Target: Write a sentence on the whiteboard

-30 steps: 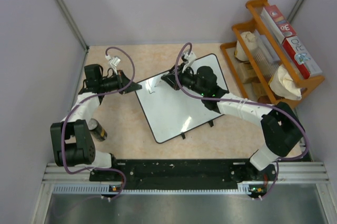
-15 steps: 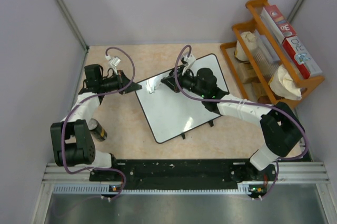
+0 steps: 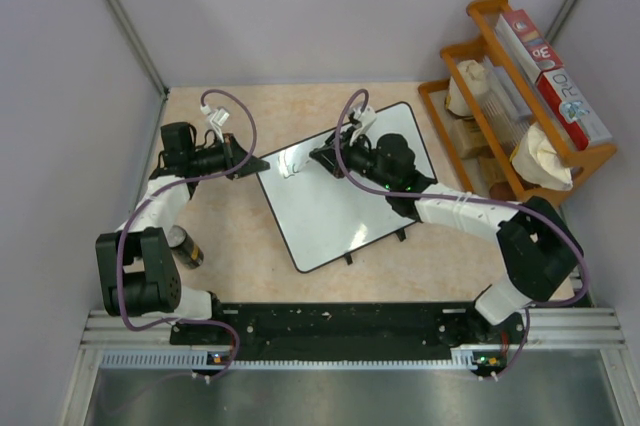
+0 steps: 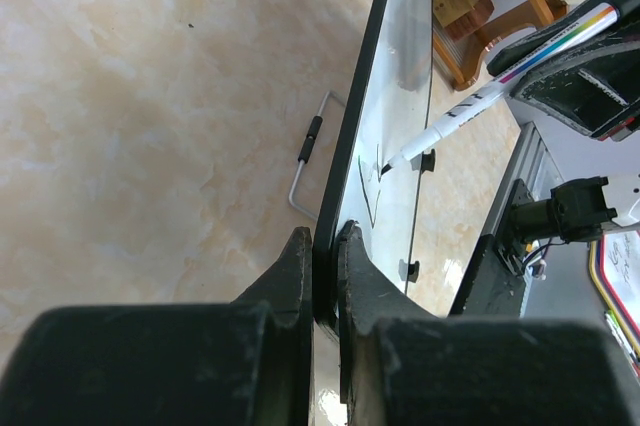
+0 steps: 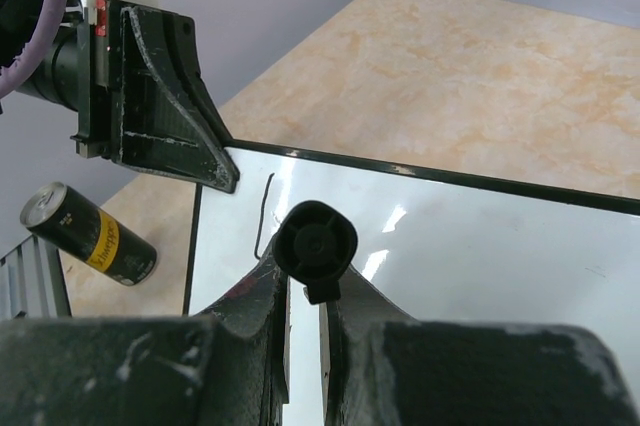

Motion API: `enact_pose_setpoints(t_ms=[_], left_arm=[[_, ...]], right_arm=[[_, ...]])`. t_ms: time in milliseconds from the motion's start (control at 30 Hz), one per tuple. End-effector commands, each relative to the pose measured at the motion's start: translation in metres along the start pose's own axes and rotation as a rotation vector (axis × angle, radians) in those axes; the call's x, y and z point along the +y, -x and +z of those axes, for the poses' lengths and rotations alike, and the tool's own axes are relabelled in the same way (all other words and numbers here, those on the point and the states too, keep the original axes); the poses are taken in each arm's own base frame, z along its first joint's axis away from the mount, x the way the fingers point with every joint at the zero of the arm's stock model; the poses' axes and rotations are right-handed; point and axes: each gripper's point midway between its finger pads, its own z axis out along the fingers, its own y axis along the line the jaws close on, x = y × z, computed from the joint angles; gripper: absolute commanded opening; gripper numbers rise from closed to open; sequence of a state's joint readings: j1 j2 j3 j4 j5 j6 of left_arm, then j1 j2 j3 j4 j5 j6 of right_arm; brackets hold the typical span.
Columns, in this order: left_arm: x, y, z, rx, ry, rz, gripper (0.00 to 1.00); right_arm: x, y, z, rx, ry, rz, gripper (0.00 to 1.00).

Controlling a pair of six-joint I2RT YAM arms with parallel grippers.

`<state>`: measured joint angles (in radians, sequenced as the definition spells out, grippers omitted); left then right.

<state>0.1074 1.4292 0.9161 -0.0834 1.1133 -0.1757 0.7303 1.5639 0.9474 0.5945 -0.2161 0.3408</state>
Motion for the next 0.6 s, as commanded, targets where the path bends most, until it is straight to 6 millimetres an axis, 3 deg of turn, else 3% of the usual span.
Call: enact_pose_setpoints(t_ms=[0, 333, 567], left_arm=[[0.022, 0.003, 0.005, -0.009, 0.108, 0.164, 0.00], [0.022, 0.003, 0.006, -0.003, 0.105, 0.166, 0.00], [0.021, 0.002, 0.007, 0.000, 0.104, 0.167, 0.00]], right_arm=[[-0.028, -0.002, -0.007, 0.002, -0.129, -0.022, 0.00], [-0.020, 0.030, 0.009, -0.049, -0.105, -0.024, 0.00], [-0.016, 0.036, 0.016, -0.044, -0.082, -0.032, 0.00]])
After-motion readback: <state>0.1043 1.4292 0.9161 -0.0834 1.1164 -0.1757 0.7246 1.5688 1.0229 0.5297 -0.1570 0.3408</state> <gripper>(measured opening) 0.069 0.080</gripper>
